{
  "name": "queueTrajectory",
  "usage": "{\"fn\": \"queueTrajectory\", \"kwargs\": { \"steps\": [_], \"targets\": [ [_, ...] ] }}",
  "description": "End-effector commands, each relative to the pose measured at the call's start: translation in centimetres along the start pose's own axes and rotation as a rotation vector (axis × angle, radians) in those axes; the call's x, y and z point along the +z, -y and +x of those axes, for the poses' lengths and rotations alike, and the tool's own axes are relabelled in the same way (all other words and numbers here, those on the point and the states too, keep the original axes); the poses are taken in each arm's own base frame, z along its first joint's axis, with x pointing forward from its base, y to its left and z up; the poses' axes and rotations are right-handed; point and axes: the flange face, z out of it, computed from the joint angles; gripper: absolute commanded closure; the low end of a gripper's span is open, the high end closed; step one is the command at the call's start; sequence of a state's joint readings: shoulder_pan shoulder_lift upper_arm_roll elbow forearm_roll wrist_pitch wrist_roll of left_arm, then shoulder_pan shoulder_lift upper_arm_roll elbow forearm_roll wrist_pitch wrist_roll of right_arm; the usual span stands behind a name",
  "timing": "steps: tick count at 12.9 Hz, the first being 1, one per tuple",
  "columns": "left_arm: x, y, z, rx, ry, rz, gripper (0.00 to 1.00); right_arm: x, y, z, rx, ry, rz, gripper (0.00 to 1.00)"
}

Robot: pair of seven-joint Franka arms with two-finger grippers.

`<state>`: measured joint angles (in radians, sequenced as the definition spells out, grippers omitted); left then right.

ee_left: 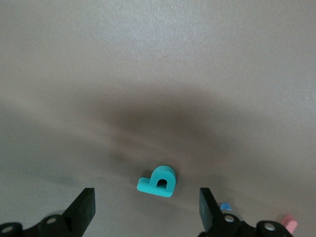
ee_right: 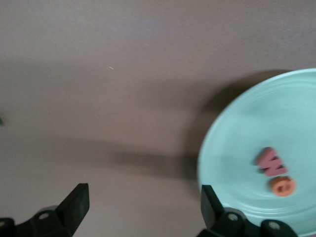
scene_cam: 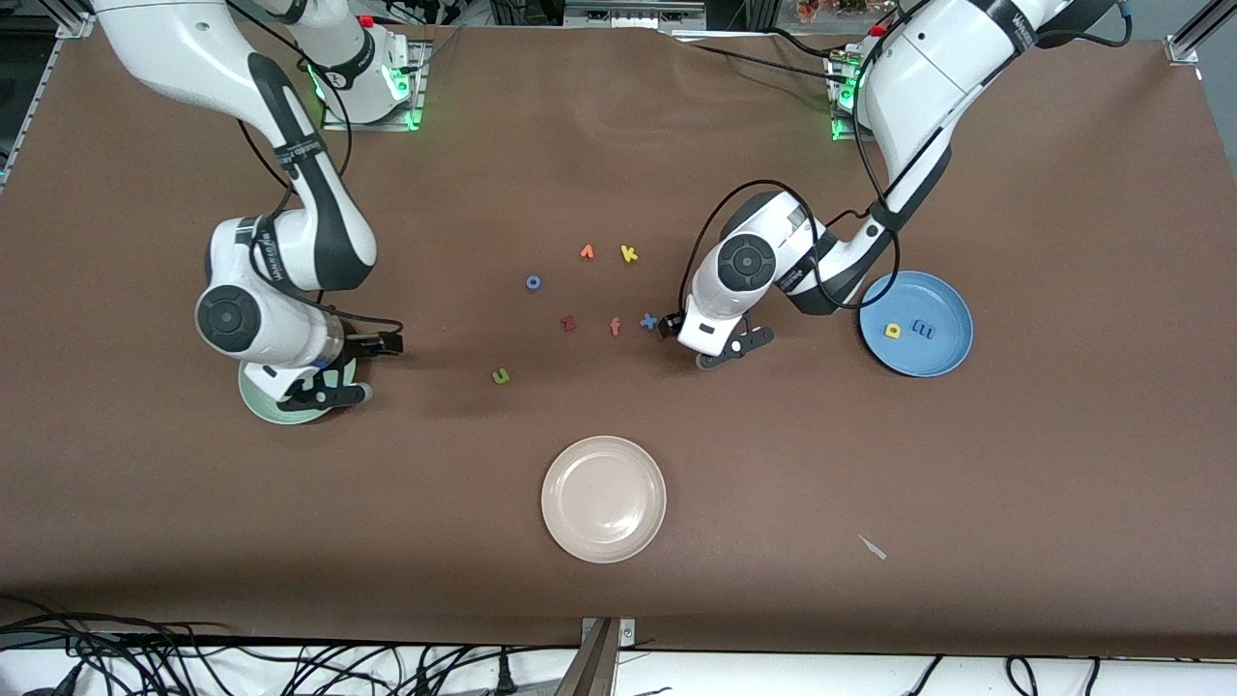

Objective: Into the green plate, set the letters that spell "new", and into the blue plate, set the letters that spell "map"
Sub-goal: 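Reach the right gripper to the green n while the left gripper grasps b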

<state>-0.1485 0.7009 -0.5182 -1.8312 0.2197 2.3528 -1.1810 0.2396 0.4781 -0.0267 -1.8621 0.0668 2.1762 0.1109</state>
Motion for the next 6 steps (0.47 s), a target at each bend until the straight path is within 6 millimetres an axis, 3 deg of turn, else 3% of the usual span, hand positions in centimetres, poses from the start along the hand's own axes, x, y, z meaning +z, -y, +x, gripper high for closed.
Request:
{"fn": "queueTrajectory", "kwargs": {
  "steps": [1, 6],
  "targets": [
    [0.2, -0.6, 0.2, 0.007, -0.022, 0.004, 0.21, -0.7, 3.4, 0.2, 0.101, -0.042, 0.029, 0.00],
    [0.9, -0.5, 0.2, 0.021, -0.026, 0.016, 0.35, -0.4, 10.1, 1.7, 0.119, -0.096, 0.071, 0.00]
  ]
}}
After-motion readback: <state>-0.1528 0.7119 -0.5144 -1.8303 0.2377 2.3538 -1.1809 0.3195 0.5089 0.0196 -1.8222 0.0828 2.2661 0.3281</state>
